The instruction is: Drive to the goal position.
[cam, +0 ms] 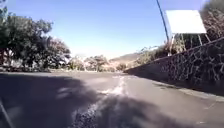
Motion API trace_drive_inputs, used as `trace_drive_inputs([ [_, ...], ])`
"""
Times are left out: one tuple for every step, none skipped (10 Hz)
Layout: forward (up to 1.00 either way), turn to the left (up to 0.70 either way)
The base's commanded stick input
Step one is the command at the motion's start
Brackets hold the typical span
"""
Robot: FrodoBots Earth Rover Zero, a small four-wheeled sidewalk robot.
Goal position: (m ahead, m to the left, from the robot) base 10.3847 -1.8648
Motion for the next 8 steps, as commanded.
trace_drive_inputs([
  [1.00, 0.00],
  [1.00, 0.00],
  [1.00, 0.00],
  [1.00, 0.00],
  [1.00, -0.09],
  [1.00, -0.20],
  [1.00, -0.23],
  [1.00, -0.12],
])
